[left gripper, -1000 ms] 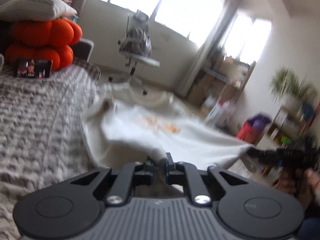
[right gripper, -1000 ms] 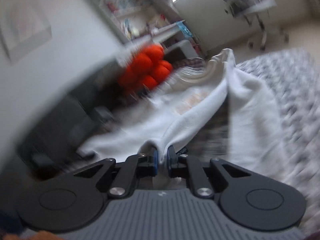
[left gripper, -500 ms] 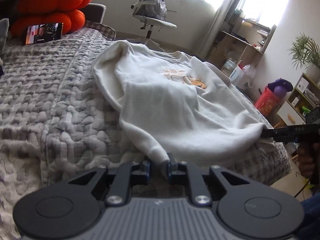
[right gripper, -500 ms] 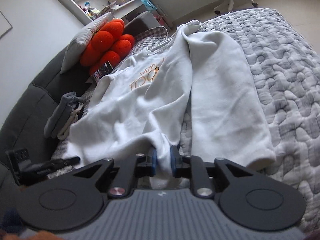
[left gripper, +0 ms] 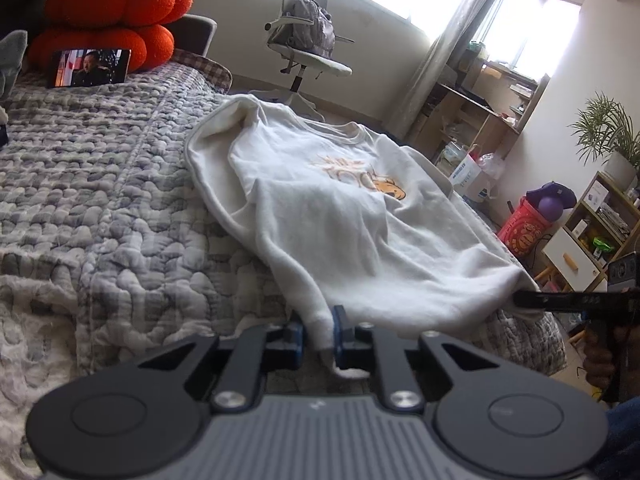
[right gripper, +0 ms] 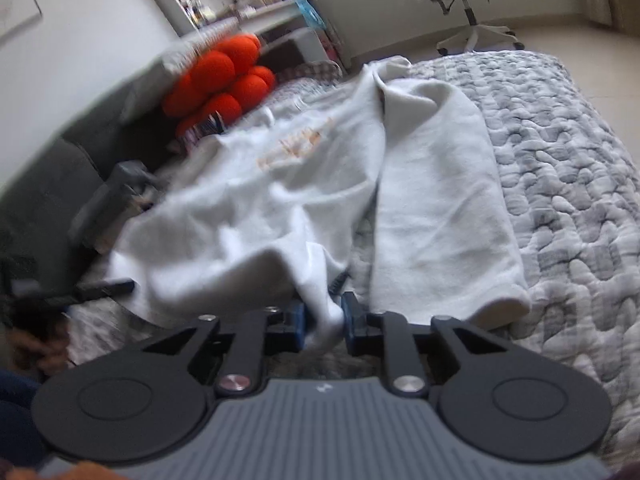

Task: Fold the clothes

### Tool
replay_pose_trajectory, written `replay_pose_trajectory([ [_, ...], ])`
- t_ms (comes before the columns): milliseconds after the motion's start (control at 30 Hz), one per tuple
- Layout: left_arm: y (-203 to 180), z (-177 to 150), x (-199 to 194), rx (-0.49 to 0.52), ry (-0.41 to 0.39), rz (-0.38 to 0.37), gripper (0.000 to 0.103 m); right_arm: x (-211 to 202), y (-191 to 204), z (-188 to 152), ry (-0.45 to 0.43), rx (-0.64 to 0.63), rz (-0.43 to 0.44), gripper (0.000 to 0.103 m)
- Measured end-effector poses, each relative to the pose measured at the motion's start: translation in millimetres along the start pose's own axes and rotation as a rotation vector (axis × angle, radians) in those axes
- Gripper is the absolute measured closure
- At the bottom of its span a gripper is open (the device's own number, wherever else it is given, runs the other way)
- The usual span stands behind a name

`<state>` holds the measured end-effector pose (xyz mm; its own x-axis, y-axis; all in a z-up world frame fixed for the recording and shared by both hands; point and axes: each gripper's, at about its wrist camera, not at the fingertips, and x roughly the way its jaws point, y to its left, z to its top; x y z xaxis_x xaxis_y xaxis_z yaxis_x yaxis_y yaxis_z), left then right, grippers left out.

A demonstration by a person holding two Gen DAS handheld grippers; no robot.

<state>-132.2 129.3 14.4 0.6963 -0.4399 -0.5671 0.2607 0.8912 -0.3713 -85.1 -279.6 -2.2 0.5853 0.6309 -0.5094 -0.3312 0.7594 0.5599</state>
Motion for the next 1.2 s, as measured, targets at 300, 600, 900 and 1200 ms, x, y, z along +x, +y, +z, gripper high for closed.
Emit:
replay_pose_trajectory([
  [300, -4, 7, -51, -0.061, -0.045, -0.073, 0.093, -72, 9, 16, -0.121, -0.016, 0.121, 0.091],
  [600, -21, -10, -9, 0.067, 0.138, 0.058, 0.082, -43, 21, -2, 0.015, -0.202, -0.138, 0.087],
  [900, 24, 15, -9, -0.068, 0.09, 0.204, 0.07, -10, -2, 7, -0.069, -0.234, -0.357, 0.042],
  [1200, 47, 42, 11, -0.108, 0.02, 0.317, 0.057, 20, -10, 31, -0.12, -0.352, -0.564, 0.036],
])
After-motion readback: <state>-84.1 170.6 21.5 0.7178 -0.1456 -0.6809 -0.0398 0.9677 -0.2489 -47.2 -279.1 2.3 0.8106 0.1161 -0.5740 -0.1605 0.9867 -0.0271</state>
